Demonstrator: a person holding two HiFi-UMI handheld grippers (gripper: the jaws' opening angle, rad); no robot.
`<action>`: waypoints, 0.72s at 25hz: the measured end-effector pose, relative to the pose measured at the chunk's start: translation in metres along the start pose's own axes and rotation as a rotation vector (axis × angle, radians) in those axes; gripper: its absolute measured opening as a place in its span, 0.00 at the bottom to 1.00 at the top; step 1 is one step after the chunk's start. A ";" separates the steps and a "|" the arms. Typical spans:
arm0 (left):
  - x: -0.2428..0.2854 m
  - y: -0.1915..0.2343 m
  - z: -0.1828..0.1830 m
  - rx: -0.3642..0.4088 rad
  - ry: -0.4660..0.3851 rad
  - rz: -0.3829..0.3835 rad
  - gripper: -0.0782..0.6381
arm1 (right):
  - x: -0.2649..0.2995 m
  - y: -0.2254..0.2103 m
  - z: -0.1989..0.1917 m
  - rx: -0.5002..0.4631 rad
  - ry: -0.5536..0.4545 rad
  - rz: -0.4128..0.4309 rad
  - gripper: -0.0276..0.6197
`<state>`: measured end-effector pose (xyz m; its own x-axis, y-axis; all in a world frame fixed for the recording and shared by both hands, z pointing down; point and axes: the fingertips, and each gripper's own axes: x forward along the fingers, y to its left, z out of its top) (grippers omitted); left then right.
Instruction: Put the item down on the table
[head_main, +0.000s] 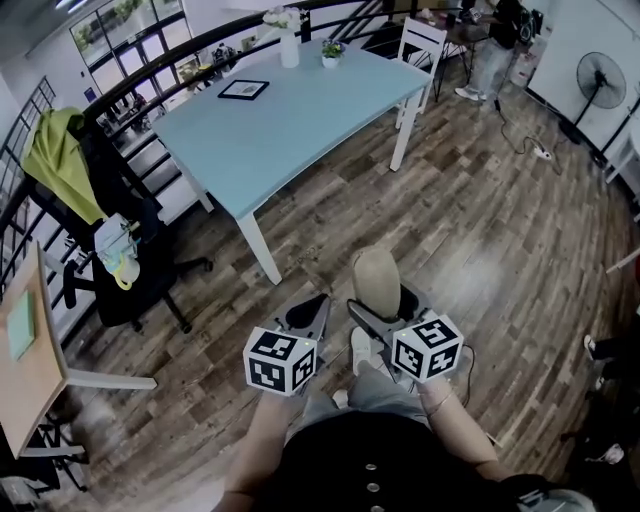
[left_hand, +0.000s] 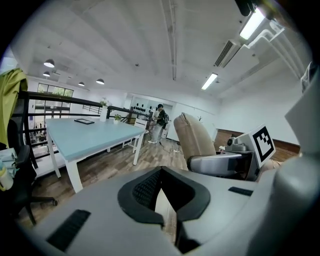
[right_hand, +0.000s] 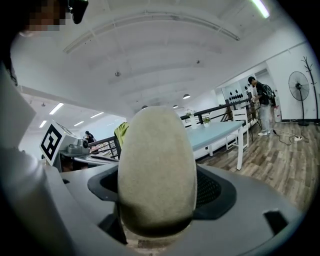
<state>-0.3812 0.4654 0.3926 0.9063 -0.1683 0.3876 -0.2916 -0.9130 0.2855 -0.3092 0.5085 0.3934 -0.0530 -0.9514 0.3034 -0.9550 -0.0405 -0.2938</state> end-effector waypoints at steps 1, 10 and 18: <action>0.007 0.005 0.002 -0.004 0.006 0.005 0.13 | 0.006 -0.003 0.003 -0.003 -0.001 0.007 0.66; 0.086 0.049 0.062 -0.015 0.000 0.047 0.13 | 0.066 -0.072 0.057 0.020 -0.007 0.051 0.66; 0.178 0.071 0.125 -0.006 -0.044 0.056 0.13 | 0.111 -0.149 0.113 -0.066 -0.036 0.086 0.66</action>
<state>-0.2020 0.3243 0.3724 0.9011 -0.2349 0.3645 -0.3437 -0.8994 0.2700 -0.1394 0.3747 0.3683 -0.1263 -0.9608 0.2470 -0.9646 0.0608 -0.2566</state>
